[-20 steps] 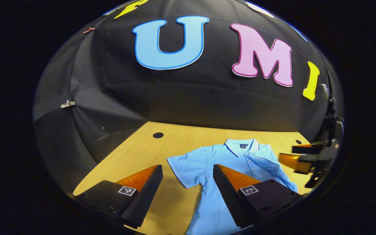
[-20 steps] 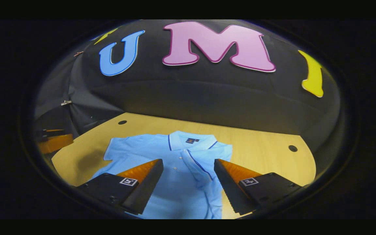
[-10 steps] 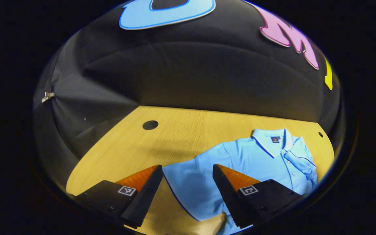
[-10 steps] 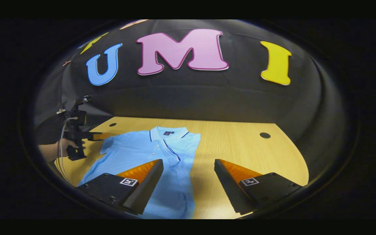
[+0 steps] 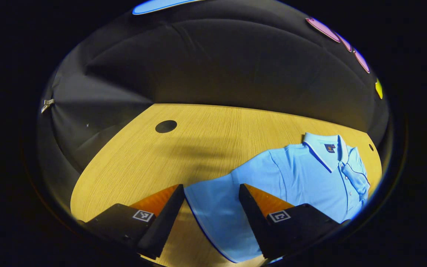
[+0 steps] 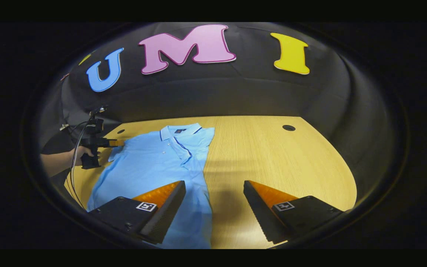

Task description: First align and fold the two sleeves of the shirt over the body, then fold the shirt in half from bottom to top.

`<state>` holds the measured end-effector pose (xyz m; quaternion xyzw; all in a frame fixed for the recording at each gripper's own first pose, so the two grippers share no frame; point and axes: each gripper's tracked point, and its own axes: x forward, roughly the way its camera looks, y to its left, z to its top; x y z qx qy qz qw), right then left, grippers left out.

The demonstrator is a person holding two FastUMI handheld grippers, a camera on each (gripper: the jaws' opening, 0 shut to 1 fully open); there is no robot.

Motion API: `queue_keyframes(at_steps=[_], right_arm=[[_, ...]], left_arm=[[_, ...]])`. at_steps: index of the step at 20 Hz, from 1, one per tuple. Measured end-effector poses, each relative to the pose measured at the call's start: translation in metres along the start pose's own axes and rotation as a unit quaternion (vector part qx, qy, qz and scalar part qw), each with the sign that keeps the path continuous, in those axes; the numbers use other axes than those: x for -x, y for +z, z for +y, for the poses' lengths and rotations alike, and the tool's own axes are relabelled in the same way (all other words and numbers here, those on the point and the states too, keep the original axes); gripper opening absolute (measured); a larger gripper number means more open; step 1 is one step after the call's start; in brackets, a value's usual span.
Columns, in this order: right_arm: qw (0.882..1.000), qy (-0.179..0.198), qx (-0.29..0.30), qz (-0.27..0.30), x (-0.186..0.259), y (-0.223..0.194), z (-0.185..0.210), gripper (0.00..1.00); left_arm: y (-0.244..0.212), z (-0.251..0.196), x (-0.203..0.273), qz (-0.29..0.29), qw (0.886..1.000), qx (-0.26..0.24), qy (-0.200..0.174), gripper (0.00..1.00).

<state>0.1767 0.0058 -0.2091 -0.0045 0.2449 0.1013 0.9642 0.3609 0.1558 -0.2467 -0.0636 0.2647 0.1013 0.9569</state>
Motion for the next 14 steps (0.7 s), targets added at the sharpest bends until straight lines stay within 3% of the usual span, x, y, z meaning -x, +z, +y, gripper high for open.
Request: queue_keyframes(at_steps=[1, 3, 7, 11, 14], right_arm=[[1.0, -0.001, -0.005, -0.003, -0.001, 0.001, 0.0, 0.98], [1.0, -0.001, -0.013, -0.006, -0.004, 0.001, 0.0, 0.99], [0.999, -0.007, -0.035, -0.01, -0.003, -0.003, -0.003, 0.98], [0.999, -0.013, -0.035, -0.014, 0.007, -0.006, -0.012, 0.99], [0.999, -0.021, -0.034, -0.016, 0.015, -0.008, -0.021, 0.99]], left_arm=[[0.001, -0.004, 0.0, 0.001, 1.0, -0.004, -0.008, 0.95], [0.004, -0.015, -0.003, -0.002, 1.0, -0.013, -0.016, 0.72], [0.007, -0.029, -0.007, -0.01, 0.999, -0.029, -0.016, 0.11], [0.014, -0.041, 0.0, -0.009, 0.999, -0.038, -0.007, 0.06], [0.036, -0.08, 0.019, -0.03, 0.998, -0.045, -0.035, 0.06]])
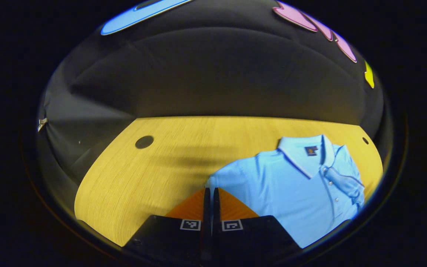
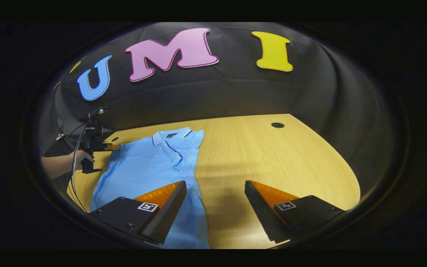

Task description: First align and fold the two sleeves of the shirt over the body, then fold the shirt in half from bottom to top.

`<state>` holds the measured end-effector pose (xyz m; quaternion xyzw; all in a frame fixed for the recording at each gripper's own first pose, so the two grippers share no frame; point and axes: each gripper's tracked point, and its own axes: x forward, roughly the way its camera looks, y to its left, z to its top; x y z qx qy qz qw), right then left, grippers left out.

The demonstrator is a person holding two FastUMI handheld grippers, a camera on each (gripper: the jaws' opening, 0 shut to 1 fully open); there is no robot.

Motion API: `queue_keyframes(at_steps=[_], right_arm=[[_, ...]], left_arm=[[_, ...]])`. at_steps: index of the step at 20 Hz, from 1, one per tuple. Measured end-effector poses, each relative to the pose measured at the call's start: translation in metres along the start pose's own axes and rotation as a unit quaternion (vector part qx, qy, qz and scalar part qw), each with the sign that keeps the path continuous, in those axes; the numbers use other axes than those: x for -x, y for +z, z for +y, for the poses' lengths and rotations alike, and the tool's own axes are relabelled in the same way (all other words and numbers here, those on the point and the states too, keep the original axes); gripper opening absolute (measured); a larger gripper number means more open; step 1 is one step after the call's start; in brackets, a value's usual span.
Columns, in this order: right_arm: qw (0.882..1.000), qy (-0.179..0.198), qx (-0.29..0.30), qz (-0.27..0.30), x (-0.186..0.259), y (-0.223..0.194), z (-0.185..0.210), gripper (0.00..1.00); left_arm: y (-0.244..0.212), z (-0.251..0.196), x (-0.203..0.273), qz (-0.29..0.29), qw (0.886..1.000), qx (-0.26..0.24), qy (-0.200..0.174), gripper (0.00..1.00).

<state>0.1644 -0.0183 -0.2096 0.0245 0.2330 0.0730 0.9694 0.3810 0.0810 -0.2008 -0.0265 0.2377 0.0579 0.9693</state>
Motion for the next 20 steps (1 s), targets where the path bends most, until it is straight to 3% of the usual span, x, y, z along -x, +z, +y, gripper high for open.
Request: queue_keyframes(at_steps=[6, 9, 11, 12, 15, 18, 19, 20], right_arm=[[1.0, -0.014, -0.005, -0.012, 0.018, 0.003, -0.013, 0.98], [1.0, -0.019, -0.001, -0.016, 0.031, 0.001, -0.016, 0.99], [1.0, -0.021, -0.001, -0.018, 0.041, -0.002, -0.019, 0.98], [1.0, -0.022, -0.002, -0.02, 0.046, -0.003, -0.02, 0.98], [0.999, -0.024, -0.003, -0.021, 0.06, -0.009, -0.018, 0.98], [1.0, -0.023, -0.001, -0.017, 0.076, -0.02, -0.011, 0.98], [1.0, -0.02, -0.001, -0.013, 0.082, -0.025, -0.007, 0.98], [1.0, -0.016, -0.002, -0.007, 0.087, -0.031, -0.001, 0.98]], left_arm=[[0.038, -0.135, 0.044, -0.034, 0.993, -0.012, -0.113, 0.06], [0.039, -0.185, 0.06, -0.038, 0.988, -0.015, -0.151, 0.06], [0.037, -0.203, 0.07, -0.037, 0.985, -0.006, -0.167, 0.13], [0.038, -0.205, 0.075, -0.038, 0.985, 0.002, -0.169, 0.22], [0.037, -0.186, 0.093, -0.047, 0.987, 0.024, -0.154, 0.85], [0.026, -0.149, 0.125, -0.06, 0.989, 0.032, -0.131, 0.94], [0.017, -0.135, 0.141, -0.06, 0.99, 0.031, -0.124, 0.91], [0.005, -0.122, 0.158, -0.058, 0.991, 0.027, -0.117, 0.97]])
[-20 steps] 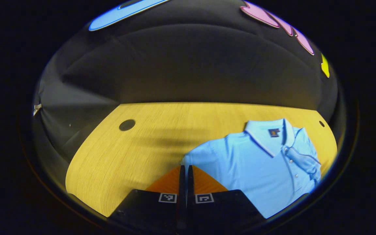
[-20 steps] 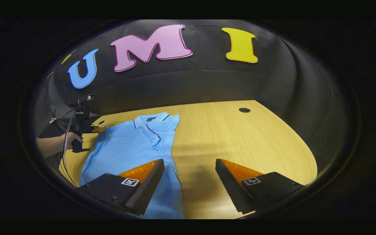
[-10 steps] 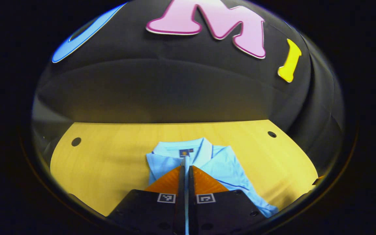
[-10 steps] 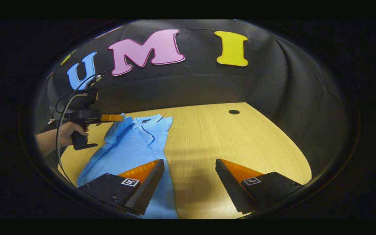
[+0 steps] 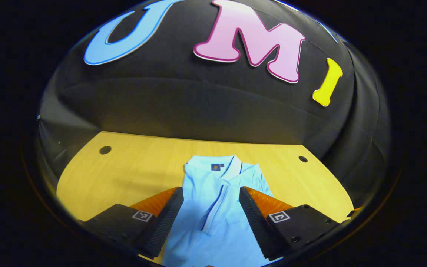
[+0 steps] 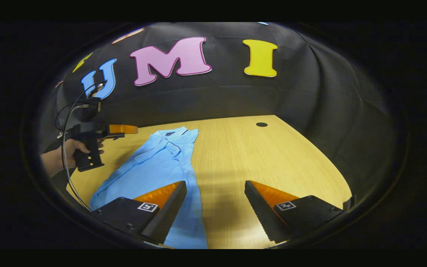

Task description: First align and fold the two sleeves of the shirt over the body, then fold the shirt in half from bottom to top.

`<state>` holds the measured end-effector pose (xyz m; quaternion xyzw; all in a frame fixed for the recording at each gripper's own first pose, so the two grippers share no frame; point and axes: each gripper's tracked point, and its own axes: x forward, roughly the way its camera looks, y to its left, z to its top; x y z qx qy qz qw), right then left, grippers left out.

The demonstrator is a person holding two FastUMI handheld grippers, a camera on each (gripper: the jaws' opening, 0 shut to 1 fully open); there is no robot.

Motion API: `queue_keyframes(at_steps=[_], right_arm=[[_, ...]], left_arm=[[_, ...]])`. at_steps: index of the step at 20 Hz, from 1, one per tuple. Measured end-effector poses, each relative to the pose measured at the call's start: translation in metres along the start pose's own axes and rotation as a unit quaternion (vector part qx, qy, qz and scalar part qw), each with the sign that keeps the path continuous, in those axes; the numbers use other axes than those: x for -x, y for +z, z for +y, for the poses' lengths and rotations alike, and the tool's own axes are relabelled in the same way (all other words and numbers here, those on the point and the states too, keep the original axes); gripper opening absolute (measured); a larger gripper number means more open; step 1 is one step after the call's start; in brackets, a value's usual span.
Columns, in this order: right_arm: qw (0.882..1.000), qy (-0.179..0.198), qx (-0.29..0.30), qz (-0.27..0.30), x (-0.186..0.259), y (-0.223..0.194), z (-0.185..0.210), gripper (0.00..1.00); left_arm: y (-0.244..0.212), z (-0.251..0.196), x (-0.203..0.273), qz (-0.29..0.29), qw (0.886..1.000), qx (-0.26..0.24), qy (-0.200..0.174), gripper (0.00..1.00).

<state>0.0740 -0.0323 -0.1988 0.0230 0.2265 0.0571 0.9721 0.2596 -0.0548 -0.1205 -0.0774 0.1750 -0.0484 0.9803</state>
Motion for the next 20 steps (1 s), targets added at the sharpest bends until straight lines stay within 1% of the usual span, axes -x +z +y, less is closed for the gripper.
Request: queue_keyframes(at_steps=[1, 2, 5, 7, 10, 13, 15, 18, 20], right_arm=[[1.0, 0.003, 0.0, 0.006, 0.006, -0.007, 0.005, 0.98], [1.0, 0.006, 0.0, 0.012, 0.013, -0.014, 0.011, 0.98], [0.999, 0.005, 0.014, 0.038, 0.033, -0.039, 0.023, 0.98], [0.998, 0.007, 0.019, 0.052, 0.043, -0.056, 0.031, 0.99], [0.997, 0.007, 0.02, 0.074, 0.055, -0.082, 0.04, 0.98], [0.995, -0.003, 0.006, 0.104, 0.062, -0.116, 0.041, 0.99], [0.992, -0.011, -0.009, 0.122, 0.061, -0.133, 0.039, 0.99], [0.991, -0.019, -0.03, 0.131, 0.056, -0.144, 0.033, 0.99], [0.99, -0.019, -0.028, 0.139, 0.051, -0.153, 0.033, 0.98]], left_arm=[[-0.01, 0.008, 0.022, 0.002, 1.0, -0.006, 0.005, 0.92], [-0.021, 0.016, 0.046, 0.006, 1.0, -0.015, 0.009, 0.98], [-0.06, 0.035, 0.115, 0.023, 0.998, -0.054, 0.022, 0.97], [-0.09, 0.039, 0.154, 0.041, 0.996, -0.074, 0.017, 0.97], [-0.133, 0.046, 0.198, 0.067, 0.995, -0.064, 0.023, 0.97], [-0.177, 0.05, 0.224, 0.089, 0.995, -0.041, 0.035, 0.97], [-0.203, 0.054, 0.23, 0.11, 0.992, -0.038, 0.045, 0.98], [-0.231, 0.055, 0.235, 0.138, 0.989, -0.028, 0.044, 0.97], [-0.242, 0.059, 0.235, 0.15, 0.987, -0.019, 0.048, 0.98]])
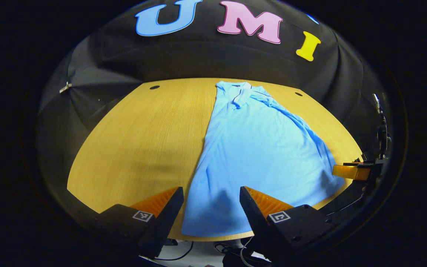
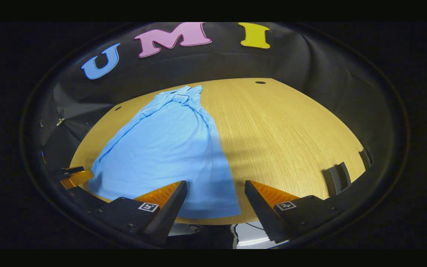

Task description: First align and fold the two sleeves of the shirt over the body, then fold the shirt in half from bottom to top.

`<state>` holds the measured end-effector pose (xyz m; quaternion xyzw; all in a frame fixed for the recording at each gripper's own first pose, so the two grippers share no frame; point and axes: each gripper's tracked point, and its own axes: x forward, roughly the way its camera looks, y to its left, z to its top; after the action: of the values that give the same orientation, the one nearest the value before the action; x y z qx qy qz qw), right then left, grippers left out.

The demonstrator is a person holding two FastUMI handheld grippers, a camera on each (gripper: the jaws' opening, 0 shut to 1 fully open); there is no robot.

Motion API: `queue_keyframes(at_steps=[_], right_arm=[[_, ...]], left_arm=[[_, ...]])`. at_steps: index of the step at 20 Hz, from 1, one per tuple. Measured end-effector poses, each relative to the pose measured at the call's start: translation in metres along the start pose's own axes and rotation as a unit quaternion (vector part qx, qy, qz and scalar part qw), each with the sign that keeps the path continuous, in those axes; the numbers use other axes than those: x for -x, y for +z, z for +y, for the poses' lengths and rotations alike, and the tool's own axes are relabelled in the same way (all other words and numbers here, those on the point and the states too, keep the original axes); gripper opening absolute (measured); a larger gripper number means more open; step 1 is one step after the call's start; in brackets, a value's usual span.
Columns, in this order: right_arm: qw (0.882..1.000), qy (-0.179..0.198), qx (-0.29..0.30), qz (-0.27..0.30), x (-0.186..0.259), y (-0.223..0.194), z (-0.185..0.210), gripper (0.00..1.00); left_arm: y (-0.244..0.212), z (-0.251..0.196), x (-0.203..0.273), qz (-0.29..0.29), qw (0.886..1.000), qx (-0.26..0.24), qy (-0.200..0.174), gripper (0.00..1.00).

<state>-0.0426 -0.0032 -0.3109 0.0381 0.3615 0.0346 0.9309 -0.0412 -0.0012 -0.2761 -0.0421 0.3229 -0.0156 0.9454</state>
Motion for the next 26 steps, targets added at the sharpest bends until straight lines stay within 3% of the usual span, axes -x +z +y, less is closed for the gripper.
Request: queue_keyframes(at_steps=[4, 7, 8, 9, 10, 11, 12, 13, 14, 16, 20, 23, 24, 26], right_arm=[[0.999, -0.011, 0.036, -0.005, -0.005, -0.002, 0.007, 0.98], [0.997, -0.011, 0.082, 0.003, -0.008, -0.007, 0.016, 0.99], [0.997, -0.011, 0.079, -0.003, -0.008, -0.006, 0.02, 0.97], [0.997, -0.01, 0.074, -0.003, -0.008, -0.007, 0.023, 0.82], [0.997, -0.01, 0.073, -0.007, -0.01, -0.006, 0.024, 0.82], [0.997, -0.006, 0.073, -0.007, -0.011, -0.007, 0.028, 0.73], [0.997, -0.002, 0.071, -0.007, -0.012, -0.007, 0.031, 0.6], [0.997, 0.004, 0.074, -0.008, -0.012, -0.007, 0.033, 0.41], [0.997, 0.009, 0.074, -0.005, -0.012, -0.007, 0.035, 0.37], [0.998, 0.01, 0.07, -0.003, -0.012, -0.007, 0.034, 0.17], [0.996, 0.056, 0.063, 0.008, -0.01, -0.008, 0.04, 0.0], [0.995, 0.075, 0.059, 0.002, -0.004, 0.0, 0.039, 0.0], [0.995, 0.081, 0.064, -0.009, 0.0, 0.007, 0.04, 0.0], [0.993, 0.09, 0.075, -0.021, 0.004, 0.019, 0.042, 0.0]], left_arm=[[-0.024, -0.007, -0.012, 0.034, 0.999, -0.012, 0.009, 0.97], [-0.03, -0.016, -0.011, 0.027, 0.999, -0.036, 0.01, 1.0], [-0.028, -0.02, -0.013, 0.021, 0.999, -0.035, 0.005, 0.94], [-0.027, -0.025, -0.013, 0.019, 0.999, -0.039, 0.002, 0.93], [-0.028, -0.031, -0.015, 0.02, 0.999, -0.045, -0.007, 0.78], [-0.026, -0.038, -0.015, 0.018, 0.998, -0.051, -0.012, 0.73], [-0.026, -0.043, -0.015, 0.019, 0.998, -0.054, -0.016, 0.48], [-0.025, -0.047, -0.018, 0.019, 0.998, -0.054, -0.019, 0.39], [-0.024, -0.049, -0.019, 0.018, 0.998, -0.055, -0.019, 0.25], [-0.022, -0.056, -0.018, 0.017, 0.998, -0.047, -0.03, 0.12], [-0.018, -0.068, -0.018, 0.027, 0.998, -0.007, -0.055, 0.07], [-0.008, -0.072, -0.013, 0.023, 0.998, -0.005, -0.05, 0.06], [-0.002, -0.075, -0.009, 0.017, 0.999, -0.007, -0.051, 0.02], [0.018, -0.083, 0.0, -0.001, 0.998, -0.009, -0.057, 0.06]])
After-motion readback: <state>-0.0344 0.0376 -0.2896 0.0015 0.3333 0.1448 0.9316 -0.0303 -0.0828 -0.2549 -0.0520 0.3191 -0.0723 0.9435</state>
